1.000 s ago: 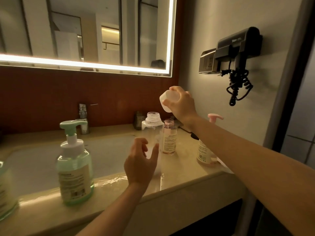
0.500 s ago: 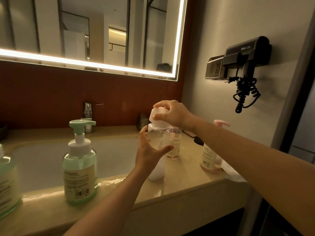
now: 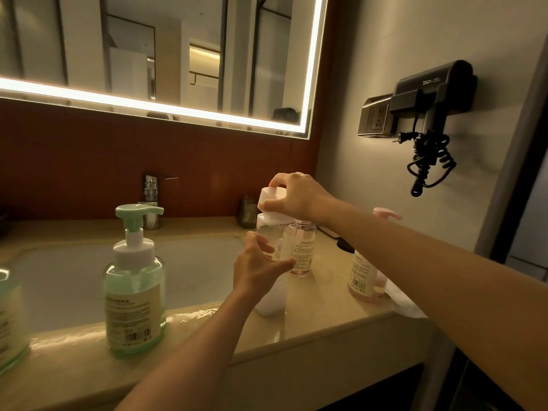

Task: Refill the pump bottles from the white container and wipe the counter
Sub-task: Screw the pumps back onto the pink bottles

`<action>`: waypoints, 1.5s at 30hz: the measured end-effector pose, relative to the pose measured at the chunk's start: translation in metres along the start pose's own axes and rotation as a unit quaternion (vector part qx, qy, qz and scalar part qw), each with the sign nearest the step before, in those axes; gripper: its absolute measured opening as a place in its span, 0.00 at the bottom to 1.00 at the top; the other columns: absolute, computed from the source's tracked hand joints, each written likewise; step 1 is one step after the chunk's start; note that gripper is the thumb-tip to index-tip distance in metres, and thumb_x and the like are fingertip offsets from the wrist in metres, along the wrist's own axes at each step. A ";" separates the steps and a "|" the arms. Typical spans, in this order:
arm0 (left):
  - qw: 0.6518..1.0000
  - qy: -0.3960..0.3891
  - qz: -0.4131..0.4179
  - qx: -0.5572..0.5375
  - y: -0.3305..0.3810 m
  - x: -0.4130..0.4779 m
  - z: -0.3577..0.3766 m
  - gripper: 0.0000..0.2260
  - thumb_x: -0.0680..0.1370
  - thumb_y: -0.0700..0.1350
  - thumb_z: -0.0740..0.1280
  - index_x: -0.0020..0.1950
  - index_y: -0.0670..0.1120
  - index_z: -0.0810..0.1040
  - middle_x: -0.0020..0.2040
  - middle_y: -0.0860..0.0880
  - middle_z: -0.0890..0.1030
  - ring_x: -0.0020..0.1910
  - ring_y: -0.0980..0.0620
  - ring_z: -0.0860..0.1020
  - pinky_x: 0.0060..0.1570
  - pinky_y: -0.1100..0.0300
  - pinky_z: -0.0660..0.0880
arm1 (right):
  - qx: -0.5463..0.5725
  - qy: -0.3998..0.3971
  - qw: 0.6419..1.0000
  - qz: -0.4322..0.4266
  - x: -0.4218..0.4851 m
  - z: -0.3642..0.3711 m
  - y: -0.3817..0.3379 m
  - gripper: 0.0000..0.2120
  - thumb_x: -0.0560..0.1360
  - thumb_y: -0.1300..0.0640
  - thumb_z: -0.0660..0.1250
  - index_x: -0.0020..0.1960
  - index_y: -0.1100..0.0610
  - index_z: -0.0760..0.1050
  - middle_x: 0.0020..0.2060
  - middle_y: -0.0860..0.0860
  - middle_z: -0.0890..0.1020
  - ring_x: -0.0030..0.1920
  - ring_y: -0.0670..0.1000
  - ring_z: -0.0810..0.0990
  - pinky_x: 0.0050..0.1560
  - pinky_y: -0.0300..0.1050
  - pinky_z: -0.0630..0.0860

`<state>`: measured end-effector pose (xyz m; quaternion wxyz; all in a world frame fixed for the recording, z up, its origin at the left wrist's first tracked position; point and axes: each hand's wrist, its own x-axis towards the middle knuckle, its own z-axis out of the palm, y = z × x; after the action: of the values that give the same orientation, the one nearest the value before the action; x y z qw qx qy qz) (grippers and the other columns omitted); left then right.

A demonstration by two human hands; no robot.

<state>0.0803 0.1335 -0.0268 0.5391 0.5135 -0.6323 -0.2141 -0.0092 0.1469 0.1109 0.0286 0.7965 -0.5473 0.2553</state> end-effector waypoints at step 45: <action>0.999 -0.008 0.013 0.030 -0.008 -0.002 -0.001 0.27 0.63 0.55 0.77 0.51 0.50 0.65 0.44 0.53 0.76 0.40 0.55 0.77 0.42 0.56 0.78 | -0.063 -0.119 0.989 0.069 0.007 0.001 -0.013 0.37 0.71 0.37 0.63 0.73 0.52 0.56 0.72 0.56 0.57 0.70 0.60 0.61 0.67 0.57 0.66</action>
<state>0.0844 0.1325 -0.0346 0.5208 0.5196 -0.6494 -0.1923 0.0050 0.1457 0.1166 -0.0039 0.7784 -0.6151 0.1252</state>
